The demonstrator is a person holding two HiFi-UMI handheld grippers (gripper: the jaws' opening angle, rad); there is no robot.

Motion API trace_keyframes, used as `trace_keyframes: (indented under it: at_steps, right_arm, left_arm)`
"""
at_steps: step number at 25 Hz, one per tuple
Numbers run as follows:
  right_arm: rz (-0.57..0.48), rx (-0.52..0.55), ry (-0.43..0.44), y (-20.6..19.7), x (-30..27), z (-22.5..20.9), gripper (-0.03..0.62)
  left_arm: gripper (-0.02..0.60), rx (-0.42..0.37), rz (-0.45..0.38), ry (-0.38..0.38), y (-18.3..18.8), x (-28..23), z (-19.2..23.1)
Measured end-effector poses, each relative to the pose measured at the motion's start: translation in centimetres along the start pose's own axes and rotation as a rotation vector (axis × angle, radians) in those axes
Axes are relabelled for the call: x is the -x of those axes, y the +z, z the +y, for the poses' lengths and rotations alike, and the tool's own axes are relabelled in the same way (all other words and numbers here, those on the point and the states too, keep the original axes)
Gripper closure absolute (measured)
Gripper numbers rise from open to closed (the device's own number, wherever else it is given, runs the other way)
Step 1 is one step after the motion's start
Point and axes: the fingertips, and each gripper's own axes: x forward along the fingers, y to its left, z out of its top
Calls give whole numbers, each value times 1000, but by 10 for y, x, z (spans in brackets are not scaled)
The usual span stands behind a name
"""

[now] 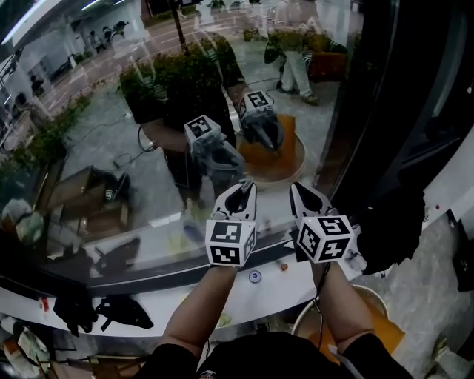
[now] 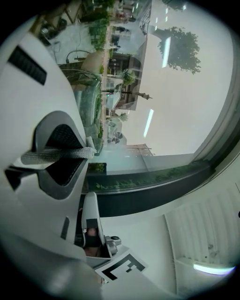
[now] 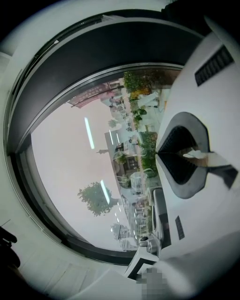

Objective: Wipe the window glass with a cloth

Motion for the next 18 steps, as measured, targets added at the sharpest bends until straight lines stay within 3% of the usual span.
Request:
trace_keyframes:
  at_steps: [11, 18]
  right_arm:
    - [0, -21, -39, 0, 0, -10, 565]
    - [-6, -31, -41, 2, -3, -9, 565]
  left_arm:
    - [551, -13, 8, -82, -2, -16, -15]
    - [551, -8, 6, -96, 0, -17, -15]
